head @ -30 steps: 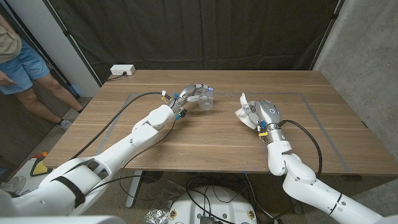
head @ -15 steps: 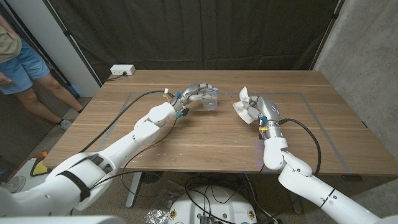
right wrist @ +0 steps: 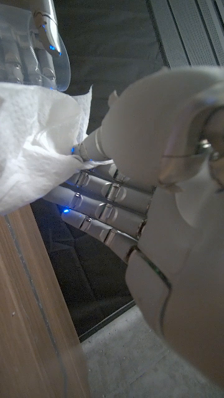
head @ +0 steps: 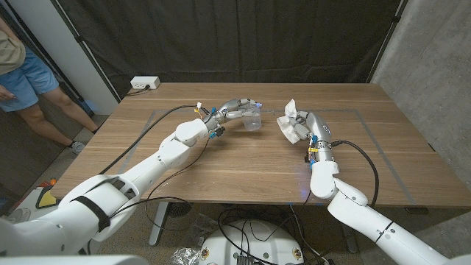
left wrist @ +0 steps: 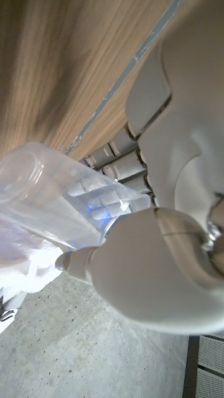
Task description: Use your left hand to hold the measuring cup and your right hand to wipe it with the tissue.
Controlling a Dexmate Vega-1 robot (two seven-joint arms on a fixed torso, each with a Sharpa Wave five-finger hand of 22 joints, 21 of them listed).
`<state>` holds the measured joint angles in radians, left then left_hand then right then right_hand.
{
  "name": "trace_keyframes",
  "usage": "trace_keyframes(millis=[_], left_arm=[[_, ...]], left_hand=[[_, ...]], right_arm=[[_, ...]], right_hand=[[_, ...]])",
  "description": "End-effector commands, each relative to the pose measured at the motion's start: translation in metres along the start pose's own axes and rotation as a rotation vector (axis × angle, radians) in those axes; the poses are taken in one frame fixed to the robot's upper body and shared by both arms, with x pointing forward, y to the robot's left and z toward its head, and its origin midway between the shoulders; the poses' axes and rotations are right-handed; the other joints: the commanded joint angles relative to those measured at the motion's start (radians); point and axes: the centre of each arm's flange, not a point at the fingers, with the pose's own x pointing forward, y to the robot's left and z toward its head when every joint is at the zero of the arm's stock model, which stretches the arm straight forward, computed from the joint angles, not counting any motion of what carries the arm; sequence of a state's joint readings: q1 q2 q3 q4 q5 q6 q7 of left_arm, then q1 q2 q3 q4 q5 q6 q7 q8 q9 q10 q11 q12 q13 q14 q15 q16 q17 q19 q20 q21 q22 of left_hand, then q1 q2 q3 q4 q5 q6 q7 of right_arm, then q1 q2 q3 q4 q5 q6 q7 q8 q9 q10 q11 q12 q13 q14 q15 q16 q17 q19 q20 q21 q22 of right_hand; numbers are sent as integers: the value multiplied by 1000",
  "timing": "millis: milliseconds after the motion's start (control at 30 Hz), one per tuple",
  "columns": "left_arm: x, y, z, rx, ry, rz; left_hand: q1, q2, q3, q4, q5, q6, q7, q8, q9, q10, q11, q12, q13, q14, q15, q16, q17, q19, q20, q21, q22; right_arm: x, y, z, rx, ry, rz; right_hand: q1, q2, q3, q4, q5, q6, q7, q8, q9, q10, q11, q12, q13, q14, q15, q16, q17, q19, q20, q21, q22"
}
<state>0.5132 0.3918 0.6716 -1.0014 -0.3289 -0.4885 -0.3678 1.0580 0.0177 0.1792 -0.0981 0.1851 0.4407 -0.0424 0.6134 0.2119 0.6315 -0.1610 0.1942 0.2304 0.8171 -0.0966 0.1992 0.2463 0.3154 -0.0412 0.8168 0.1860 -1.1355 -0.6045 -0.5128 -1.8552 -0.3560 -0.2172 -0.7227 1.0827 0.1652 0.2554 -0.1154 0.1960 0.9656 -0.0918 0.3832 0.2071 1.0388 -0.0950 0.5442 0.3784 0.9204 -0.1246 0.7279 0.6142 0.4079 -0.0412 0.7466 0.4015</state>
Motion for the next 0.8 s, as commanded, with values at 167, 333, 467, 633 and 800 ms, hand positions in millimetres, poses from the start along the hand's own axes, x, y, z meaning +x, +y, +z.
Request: trace_keyframes(millis=[167,333,467,633,800], left_arm=[[8,-12,14,-34,-58,-53],[12,-18,19,-36,-69,-65],[16,-24,20,-34,-68,-79],[21,-31,22,-31,-67,-91],[26,-36,24,-30,-68,-102]], left_hand=[[-13,-1,-4,6,8,0,0,-1,2,-4,3,2,2,-8,-116,0,7,-1,-21,-3,2],[-14,-1,-4,6,9,0,0,0,2,-6,2,2,2,-11,-117,0,8,-1,-21,-3,2],[-14,3,-2,6,11,6,-3,2,2,-7,-2,4,1,-13,-118,2,10,-13,-13,-7,2],[-13,15,3,8,13,5,-7,2,2,-9,-2,5,1,-8,-118,11,17,-28,0,-11,3],[-13,29,9,11,14,5,-6,3,2,-12,-2,5,2,3,-117,27,30,-39,13,-15,3]], right_arm=[[1,6,-13,223,127,-18],[2,8,-14,269,159,-23],[2,9,-13,298,165,-25],[3,8,-9,344,160,-27],[3,7,-2,419,160,-36]], right_hand=[[6,5,-1,4,-4,19,4,11,4,11,4,8,11,21,-106,3,6,0,-54,18,7],[9,3,-4,3,-4,21,6,12,6,16,7,10,15,27,-106,8,6,2,-52,27,9],[10,2,-6,3,-5,21,7,12,7,19,13,11,18,29,-105,9,5,2,-52,34,11],[14,3,-8,1,-5,26,10,14,8,23,16,12,22,32,-106,13,5,0,-50,43,13],[14,2,-13,2,-5,28,12,14,8,32,20,15,27,42,-105,21,6,1,-49,55,15]])
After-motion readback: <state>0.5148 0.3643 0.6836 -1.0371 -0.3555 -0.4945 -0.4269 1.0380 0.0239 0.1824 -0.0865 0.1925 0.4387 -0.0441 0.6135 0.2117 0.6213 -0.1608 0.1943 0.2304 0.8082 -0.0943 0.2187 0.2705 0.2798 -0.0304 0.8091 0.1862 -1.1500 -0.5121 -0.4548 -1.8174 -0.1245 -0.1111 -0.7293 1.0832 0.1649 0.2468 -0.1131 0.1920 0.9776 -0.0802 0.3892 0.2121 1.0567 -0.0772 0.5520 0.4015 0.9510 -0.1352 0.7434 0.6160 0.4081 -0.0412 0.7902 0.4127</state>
